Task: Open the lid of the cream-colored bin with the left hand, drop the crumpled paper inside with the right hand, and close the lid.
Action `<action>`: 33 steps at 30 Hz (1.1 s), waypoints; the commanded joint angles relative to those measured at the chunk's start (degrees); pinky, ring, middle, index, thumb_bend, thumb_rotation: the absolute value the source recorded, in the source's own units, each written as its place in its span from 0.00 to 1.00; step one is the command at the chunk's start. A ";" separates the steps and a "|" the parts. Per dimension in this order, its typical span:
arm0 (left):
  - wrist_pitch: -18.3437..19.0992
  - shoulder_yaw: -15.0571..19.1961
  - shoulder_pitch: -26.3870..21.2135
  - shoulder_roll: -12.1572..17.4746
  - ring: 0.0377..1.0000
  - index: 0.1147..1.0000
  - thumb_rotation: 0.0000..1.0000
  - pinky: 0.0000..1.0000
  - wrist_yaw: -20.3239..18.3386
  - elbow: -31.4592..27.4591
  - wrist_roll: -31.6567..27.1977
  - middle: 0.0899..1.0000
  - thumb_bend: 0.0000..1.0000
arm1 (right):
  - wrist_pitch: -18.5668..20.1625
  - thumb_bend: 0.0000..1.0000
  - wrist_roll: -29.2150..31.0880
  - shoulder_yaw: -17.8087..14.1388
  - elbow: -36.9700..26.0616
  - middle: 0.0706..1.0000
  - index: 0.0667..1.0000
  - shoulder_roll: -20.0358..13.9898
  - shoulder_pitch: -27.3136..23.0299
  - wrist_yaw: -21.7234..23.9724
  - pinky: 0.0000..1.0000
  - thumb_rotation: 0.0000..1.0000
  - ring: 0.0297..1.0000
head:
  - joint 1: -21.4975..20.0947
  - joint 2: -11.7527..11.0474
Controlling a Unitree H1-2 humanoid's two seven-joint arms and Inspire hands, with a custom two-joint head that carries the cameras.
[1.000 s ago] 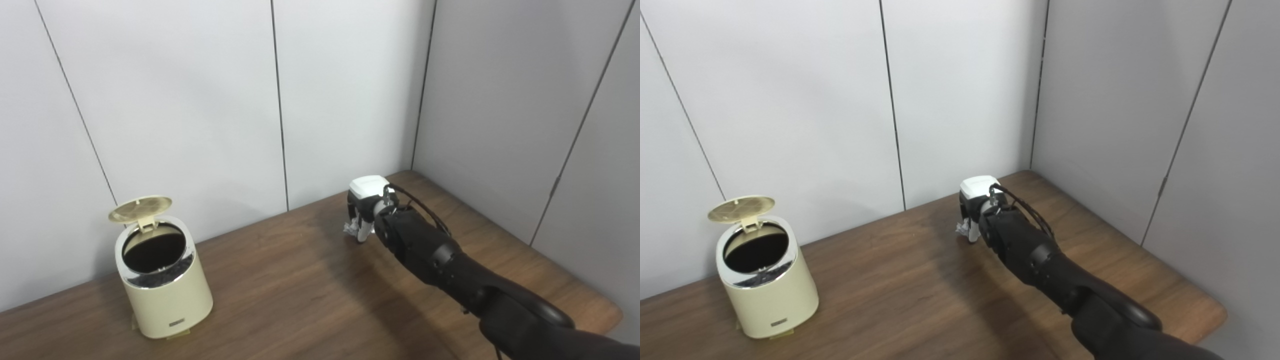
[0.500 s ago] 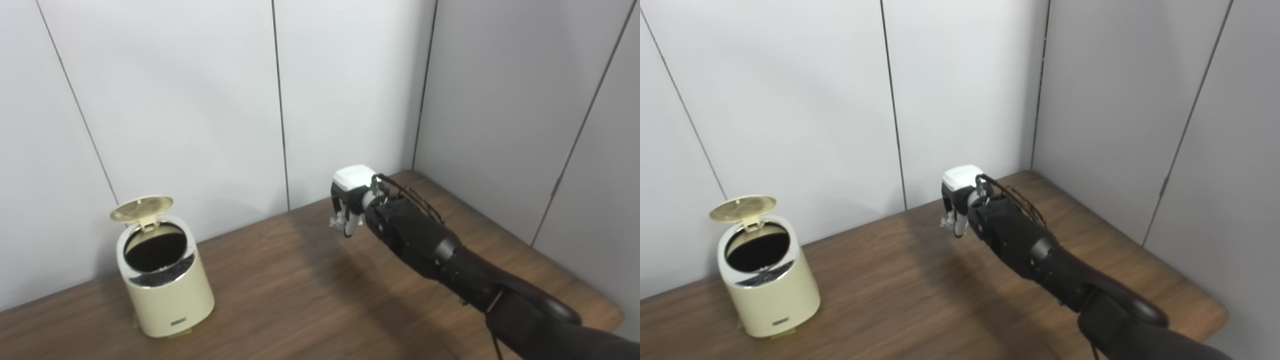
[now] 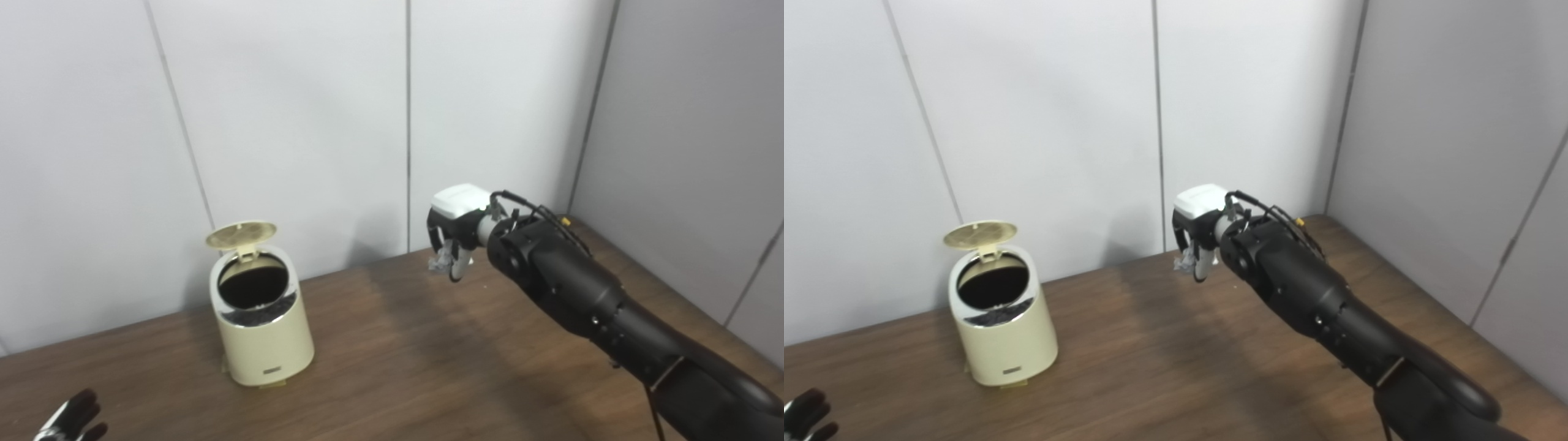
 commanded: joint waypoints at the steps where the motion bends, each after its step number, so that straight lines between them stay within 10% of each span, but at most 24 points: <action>1: -0.05 -1.45 0.84 -1.62 0.88 0.87 0.90 0.84 0.84 0.20 2.23 0.88 0.46 | -0.13 0.52 -0.65 -1.99 -3.36 0.43 0.46 -0.67 -3.81 0.35 0.24 0.00 0.37 | 0.62 0.06; 4: 1.08 -2.11 0.78 -1.93 0.87 0.87 0.90 0.81 1.04 -0.74 2.95 0.87 0.39 | -1.63 0.52 -0.76 -1.45 -5.98 0.45 0.45 -0.54 -5.01 3.38 0.36 0.00 0.38 | 2.04 0.08; 14: 1.71 -3.32 0.11 -2.95 0.84 0.84 0.83 0.78 2.82 0.49 4.84 0.84 0.39 | -2.62 0.52 -2.01 -1.75 -9.61 0.41 0.49 3.46 -8.01 8.70 0.29 0.00 0.35 | 5.43 -0.10; 23: 13.70 -5.62 -0.57 -2.44 1.00 1.00 1.00 1.00 -2.17 -0.08 -1.75 1.00 0.53 | -4.20 0.52 -2.15 -1.71 -11.49 0.41 0.49 7.65 -9.30 8.56 0.27 0.00 0.35 | 8.37 -0.38; 33: 12.87 -5.51 -0.87 -3.14 1.00 1.00 0.99 1.00 -1.98 0.82 -1.64 1.00 0.56 | -5.59 0.52 -1.15 -1.02 -11.88 0.37 0.47 11.93 -10.66 11.17 0.38 0.00 0.41 | 9.67 -0.52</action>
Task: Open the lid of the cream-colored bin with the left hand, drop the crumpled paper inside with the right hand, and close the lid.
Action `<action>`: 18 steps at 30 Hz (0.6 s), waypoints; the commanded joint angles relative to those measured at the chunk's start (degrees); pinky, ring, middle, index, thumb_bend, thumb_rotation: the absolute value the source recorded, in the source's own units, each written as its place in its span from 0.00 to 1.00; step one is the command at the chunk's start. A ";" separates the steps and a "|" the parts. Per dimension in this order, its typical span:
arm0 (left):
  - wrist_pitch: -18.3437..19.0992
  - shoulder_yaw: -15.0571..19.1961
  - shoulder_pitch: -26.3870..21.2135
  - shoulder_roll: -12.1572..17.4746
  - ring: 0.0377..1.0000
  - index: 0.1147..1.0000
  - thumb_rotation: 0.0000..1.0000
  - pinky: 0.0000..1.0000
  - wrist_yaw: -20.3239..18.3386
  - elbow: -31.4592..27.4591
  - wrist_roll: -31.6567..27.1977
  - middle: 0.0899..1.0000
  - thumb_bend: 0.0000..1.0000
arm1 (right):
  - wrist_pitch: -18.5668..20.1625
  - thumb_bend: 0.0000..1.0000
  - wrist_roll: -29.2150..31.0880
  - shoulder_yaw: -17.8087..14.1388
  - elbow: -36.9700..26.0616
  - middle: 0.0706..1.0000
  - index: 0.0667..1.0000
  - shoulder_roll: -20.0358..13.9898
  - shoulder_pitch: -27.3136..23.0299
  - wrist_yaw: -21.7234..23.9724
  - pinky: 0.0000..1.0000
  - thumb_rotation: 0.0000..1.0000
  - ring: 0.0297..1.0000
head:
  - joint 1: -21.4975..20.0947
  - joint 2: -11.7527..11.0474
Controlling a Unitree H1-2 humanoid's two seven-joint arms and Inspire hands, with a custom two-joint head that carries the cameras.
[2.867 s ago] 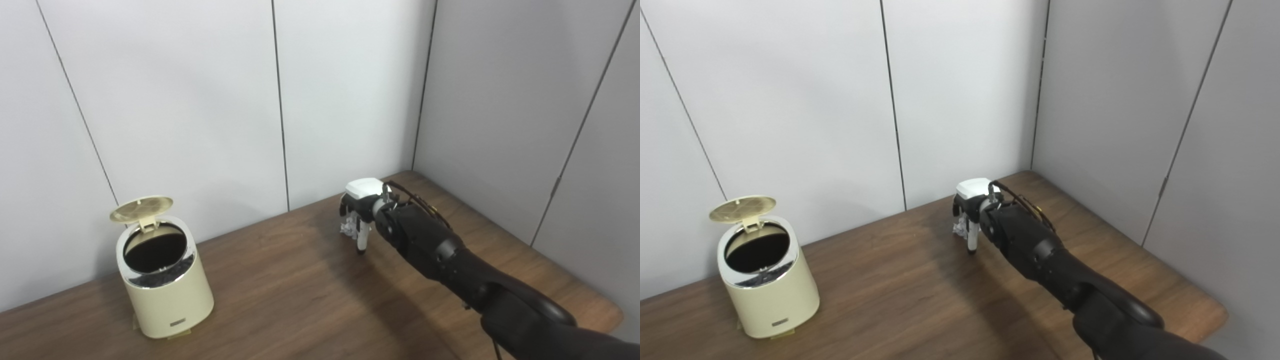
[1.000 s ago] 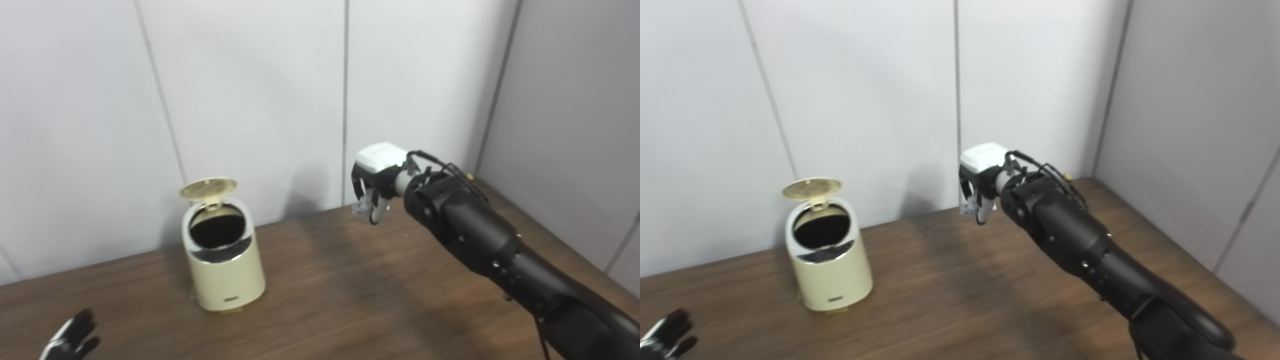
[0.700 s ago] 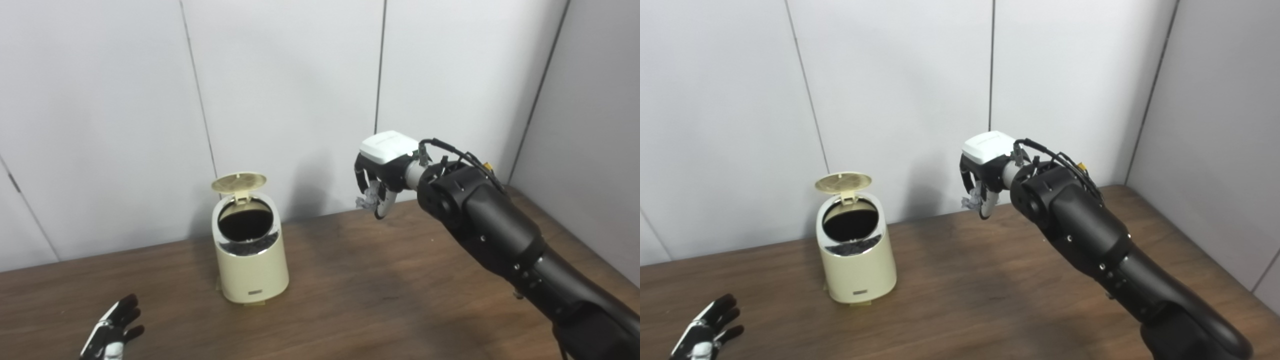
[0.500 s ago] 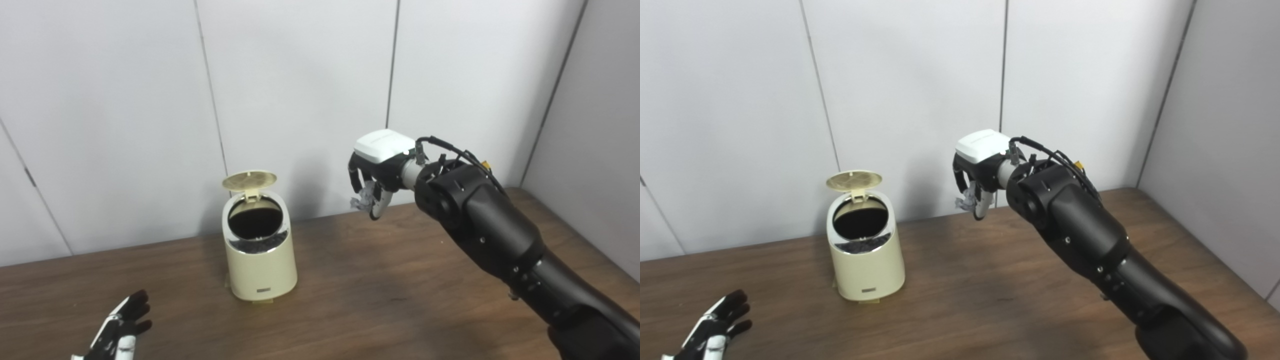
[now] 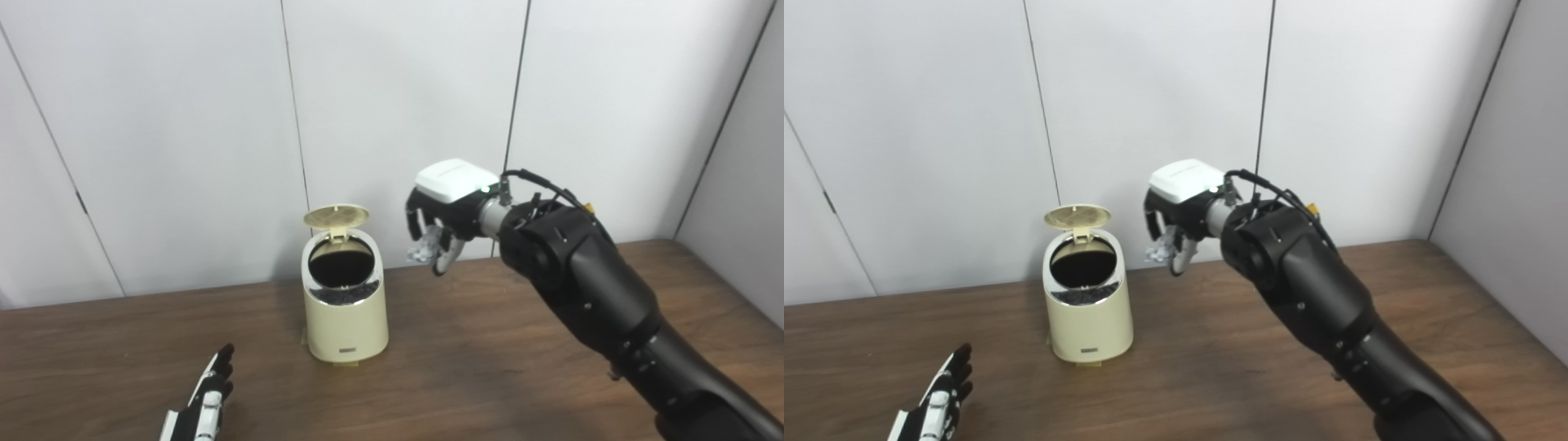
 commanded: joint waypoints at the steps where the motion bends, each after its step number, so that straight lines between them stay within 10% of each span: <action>1: -0.96 -0.67 0.32 -1.01 1.00 1.00 0.99 1.00 0.26 1.48 0.01 1.00 0.56 | -2.43 0.52 -0.84 -0.16 -1.69 0.36 0.47 -0.90 -3.78 -1.37 0.44 0.00 0.41 | 0.13 0.00; 3: -0.82 -0.78 0.35 -1.01 1.00 1.00 0.99 1.00 0.37 1.45 0.47 1.00 0.57 | -4.32 0.52 -1.55 0.60 -1.54 0.37 0.47 -0.78 -3.89 -2.13 0.49 0.00 0.41 | 0.34 0.01; 8: -0.62 -0.84 0.48 -1.46 1.00 1.00 0.99 1.00 0.90 1.05 1.06 1.00 0.57 | -2.52 0.52 -1.38 -0.39 -1.45 0.42 0.46 1.97 -3.68 -1.22 0.20 0.00 0.38 | 0.78 0.10; 18: -0.87 -1.22 0.66 -1.99 1.00 1.00 1.00 1.00 1.49 0.90 2.11 1.00 0.55 | -2.43 0.51 -2.36 -0.29 1.22 0.40 0.49 6.02 -3.31 -4.24 0.23 0.00 0.35 | 2.10 -0.01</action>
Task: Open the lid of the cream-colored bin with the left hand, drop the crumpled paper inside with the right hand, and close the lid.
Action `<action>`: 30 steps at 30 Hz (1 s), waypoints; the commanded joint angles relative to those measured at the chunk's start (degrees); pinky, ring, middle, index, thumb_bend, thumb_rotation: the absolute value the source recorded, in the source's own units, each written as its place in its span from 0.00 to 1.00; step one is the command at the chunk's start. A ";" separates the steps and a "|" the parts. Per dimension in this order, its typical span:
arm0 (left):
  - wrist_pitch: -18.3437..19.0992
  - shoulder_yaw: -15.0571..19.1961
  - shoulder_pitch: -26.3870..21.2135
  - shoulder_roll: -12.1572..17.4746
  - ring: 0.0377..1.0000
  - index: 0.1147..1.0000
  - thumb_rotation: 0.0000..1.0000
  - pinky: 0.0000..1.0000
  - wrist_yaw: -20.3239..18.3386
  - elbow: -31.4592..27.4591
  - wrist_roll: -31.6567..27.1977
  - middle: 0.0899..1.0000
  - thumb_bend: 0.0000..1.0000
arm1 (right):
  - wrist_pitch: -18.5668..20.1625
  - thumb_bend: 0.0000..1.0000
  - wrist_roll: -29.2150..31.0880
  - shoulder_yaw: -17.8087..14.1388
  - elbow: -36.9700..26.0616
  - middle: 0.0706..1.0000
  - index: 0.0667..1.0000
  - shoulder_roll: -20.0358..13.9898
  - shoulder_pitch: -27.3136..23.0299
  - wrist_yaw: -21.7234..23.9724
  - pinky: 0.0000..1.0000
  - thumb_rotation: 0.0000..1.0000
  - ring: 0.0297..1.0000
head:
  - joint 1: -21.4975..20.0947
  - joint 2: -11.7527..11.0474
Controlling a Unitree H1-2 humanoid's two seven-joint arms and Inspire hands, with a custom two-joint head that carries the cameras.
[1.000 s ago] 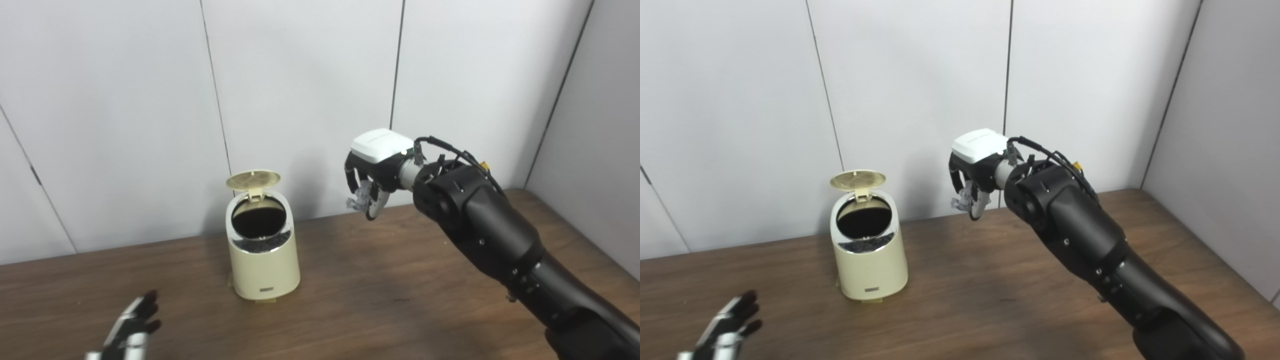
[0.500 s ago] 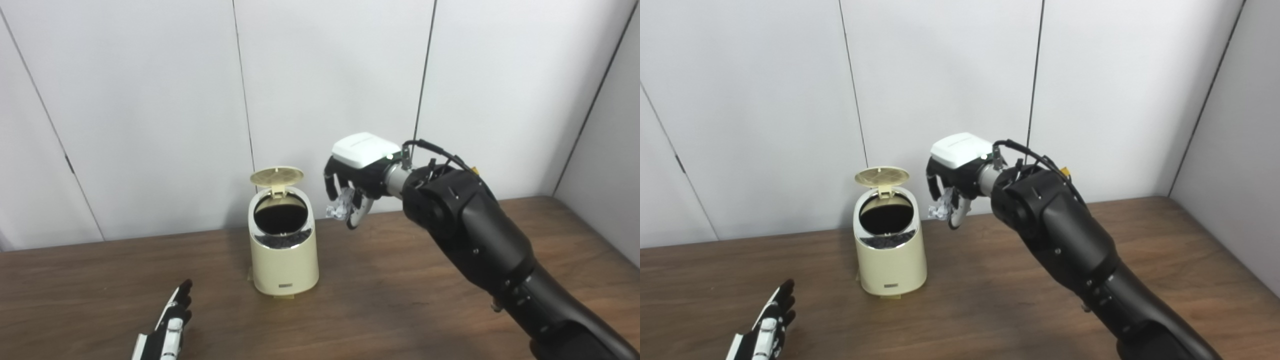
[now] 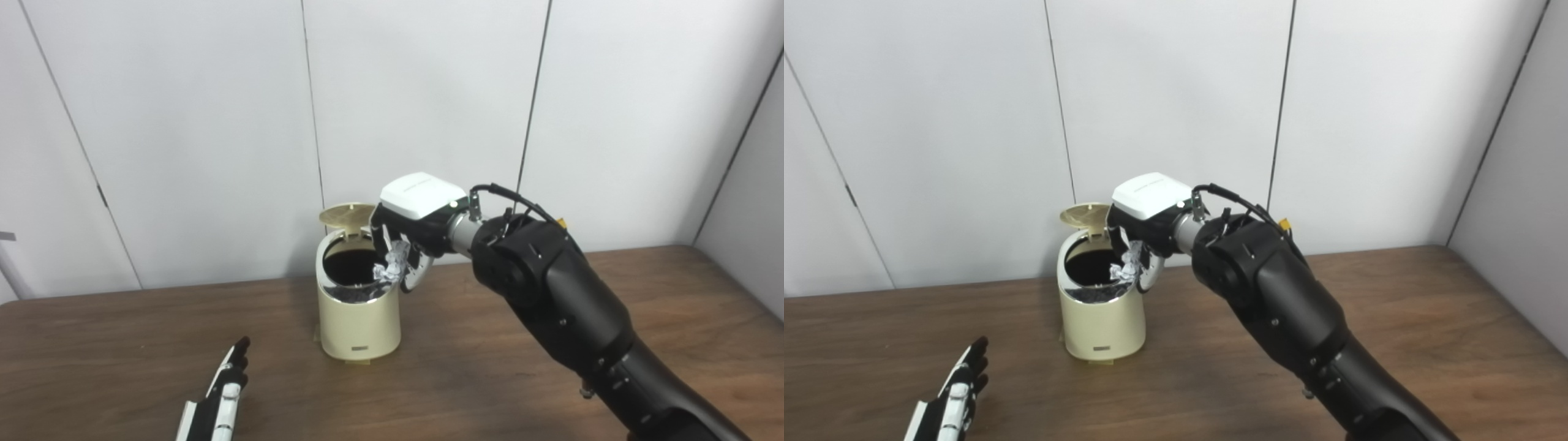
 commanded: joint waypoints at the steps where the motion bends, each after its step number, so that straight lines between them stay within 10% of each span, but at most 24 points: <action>1: -0.93 -0.82 0.72 -1.10 1.00 1.00 1.00 1.00 0.33 0.89 0.26 1.00 0.56 | 0.97 0.52 -1.30 -0.89 -0.64 0.40 0.49 0.61 -3.11 -1.73 0.23 0.00 0.35 | 0.39 -0.07; 30: -2.42 -1.93 1.78 -1.44 1.00 1.00 1.00 0.97 0.88 0.21 1.80 1.00 0.54 | -3.78 0.52 1.62 -0.94 6.34 0.47 0.43 4.35 2.08 -22.01 0.28 0.00 0.39 | 2.19 -0.22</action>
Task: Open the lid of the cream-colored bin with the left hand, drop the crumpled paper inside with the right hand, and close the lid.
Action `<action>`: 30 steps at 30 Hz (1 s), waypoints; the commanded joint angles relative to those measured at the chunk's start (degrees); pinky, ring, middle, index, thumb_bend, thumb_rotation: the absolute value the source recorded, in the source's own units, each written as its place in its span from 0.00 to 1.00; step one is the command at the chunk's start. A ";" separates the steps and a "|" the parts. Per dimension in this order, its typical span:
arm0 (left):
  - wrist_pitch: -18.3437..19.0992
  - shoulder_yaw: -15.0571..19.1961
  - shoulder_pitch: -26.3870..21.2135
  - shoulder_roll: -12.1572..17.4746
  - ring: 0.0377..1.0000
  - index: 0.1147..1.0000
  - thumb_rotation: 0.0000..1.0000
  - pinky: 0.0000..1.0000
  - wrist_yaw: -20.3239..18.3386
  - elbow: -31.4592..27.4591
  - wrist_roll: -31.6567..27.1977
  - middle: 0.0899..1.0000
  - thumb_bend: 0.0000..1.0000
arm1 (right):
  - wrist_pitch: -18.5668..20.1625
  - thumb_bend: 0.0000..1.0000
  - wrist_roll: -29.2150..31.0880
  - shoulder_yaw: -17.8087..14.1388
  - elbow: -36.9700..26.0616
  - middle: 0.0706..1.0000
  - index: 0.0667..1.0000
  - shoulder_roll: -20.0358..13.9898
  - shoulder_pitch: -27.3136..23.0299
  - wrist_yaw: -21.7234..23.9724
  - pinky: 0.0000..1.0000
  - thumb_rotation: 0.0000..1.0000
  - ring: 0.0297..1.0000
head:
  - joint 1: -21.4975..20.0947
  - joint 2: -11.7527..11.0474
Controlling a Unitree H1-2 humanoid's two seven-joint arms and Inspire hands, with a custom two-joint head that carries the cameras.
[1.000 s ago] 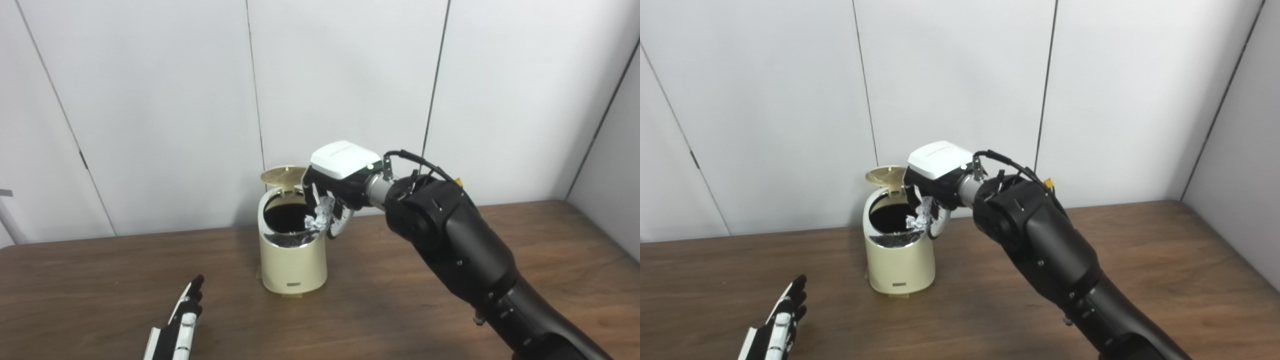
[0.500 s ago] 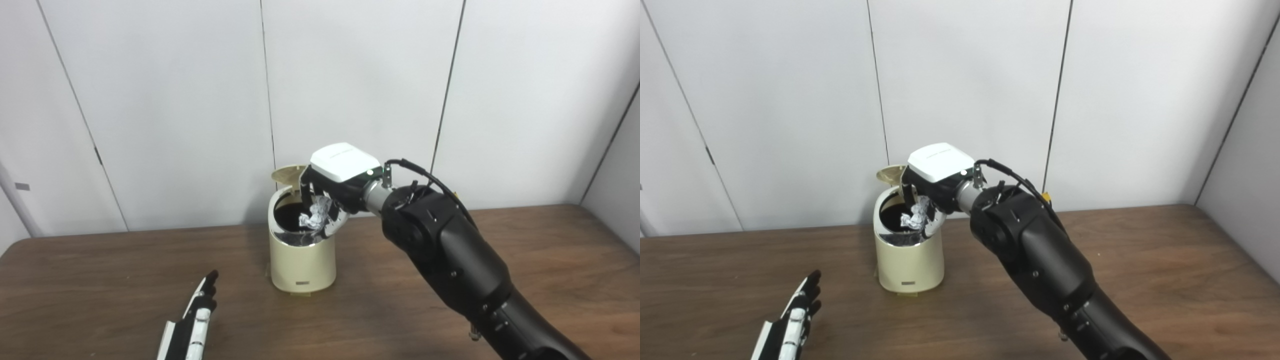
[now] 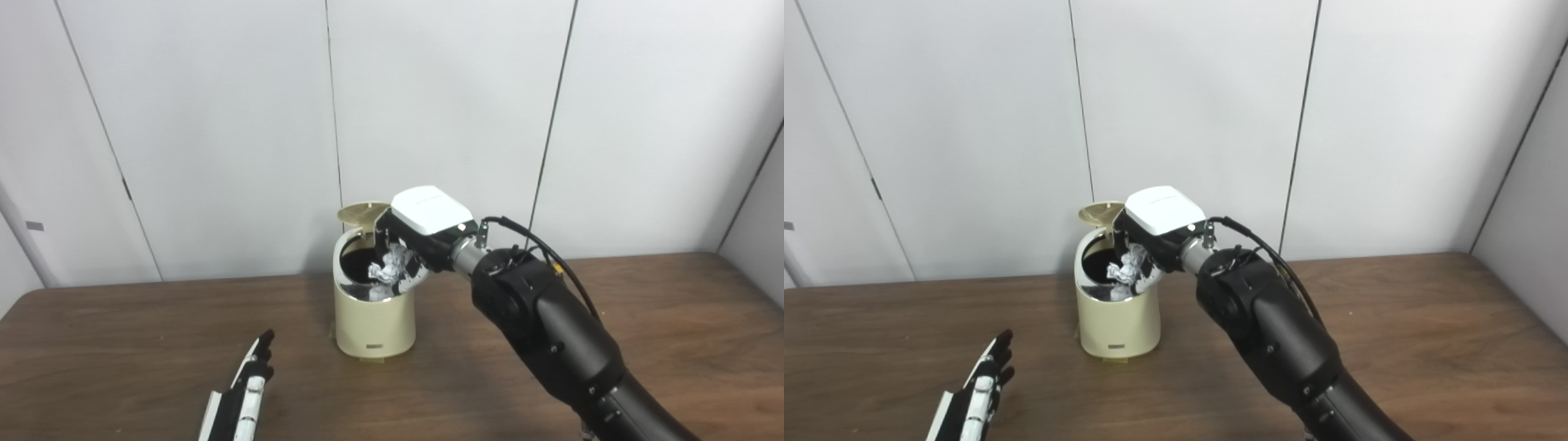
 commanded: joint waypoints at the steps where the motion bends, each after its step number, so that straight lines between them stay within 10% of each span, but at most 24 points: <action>1: -1.46 -0.81 1.37 -0.66 1.00 1.00 1.00 0.96 0.39 0.36 0.86 1.00 0.53 | -0.64 0.52 0.09 -0.69 -0.60 0.47 0.43 -0.04 -2.39 -2.63 0.28 0.00 0.39 | 0.36 -0.17; 30: -0.09 -1.54 2.13 -1.08 1.00 1.00 0.96 0.96 0.48 -0.54 2.09 1.00 0.56 | -9.37 0.51 1.21 -0.26 3.90 0.51 0.44 0.39 1.53 -20.36 0.28 0.00 0.38 | 1.78 -1.05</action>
